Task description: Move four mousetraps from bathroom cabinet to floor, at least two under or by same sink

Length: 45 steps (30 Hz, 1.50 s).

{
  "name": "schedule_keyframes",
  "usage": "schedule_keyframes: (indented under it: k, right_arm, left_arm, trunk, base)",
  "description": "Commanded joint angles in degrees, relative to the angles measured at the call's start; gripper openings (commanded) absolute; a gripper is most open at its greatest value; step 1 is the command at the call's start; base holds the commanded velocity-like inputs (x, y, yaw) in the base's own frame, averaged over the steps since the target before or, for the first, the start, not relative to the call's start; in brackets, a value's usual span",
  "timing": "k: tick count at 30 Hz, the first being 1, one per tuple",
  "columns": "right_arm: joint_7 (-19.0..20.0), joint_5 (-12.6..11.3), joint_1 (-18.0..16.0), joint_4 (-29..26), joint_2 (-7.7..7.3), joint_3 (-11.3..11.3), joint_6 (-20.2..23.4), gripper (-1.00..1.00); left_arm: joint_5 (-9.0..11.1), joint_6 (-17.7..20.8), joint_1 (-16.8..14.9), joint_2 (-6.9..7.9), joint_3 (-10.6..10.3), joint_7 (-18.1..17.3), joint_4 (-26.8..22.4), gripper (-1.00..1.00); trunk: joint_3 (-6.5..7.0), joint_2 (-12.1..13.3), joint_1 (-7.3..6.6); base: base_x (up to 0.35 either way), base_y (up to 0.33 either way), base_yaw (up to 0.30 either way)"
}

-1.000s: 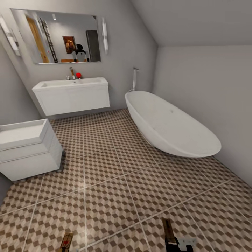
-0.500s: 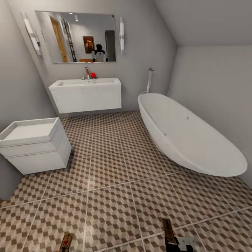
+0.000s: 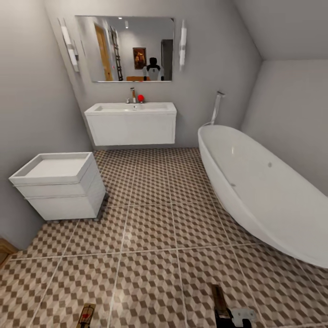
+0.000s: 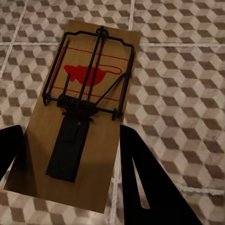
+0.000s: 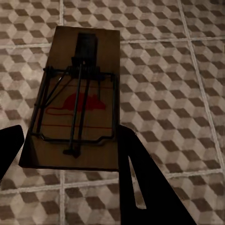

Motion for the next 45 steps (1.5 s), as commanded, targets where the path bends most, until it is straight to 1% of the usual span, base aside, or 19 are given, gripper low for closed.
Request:
schedule_keyframes:
  k: [1, 13, 34, 45]
  right_arm:
    - [-0.3, -0.4, 0.0, 0.0, -0.05, 0.5, -0.2, -1.0]
    - [-0.3, -0.4, 0.0, 0.0, -0.05, 0.5, -0.2, -1.0]
    - [-0.3, -0.4, 0.0, 0.0, -0.05, 0.5, -0.2, -1.0]
    - [-0.3, -0.4, 0.0, 0.0, -0.05, 0.5, -0.2, -1.0]
  left_arm:
    - [0.3, -0.3, -0.1, -0.02, -0.4, 0.2, 0.2, -1.0]
    - [0.3, -0.3, -0.1, -0.02, -0.4, 0.2, 0.2, -1.0]
    - [0.3, -0.3, -0.1, -0.02, -0.4, 0.2, 0.2, -1.0]
    - [0.3, -0.3, -0.1, -0.02, -0.3, 0.2, 0.2, -1.0]
  trunk:
    - [-0.04, 0.0, 0.02]
    - [-0.04, 0.0, 0.02]
    - [-0.04, 0.0, 0.02]
    - [-0.04, 0.0, 0.02]
  base:
    - [0.257, -0.16, 0.273]
    - [0.257, -0.159, 0.248]
    - [0.269, -0.155, 0.01]
    - [0.31, -0.023, 0.0]
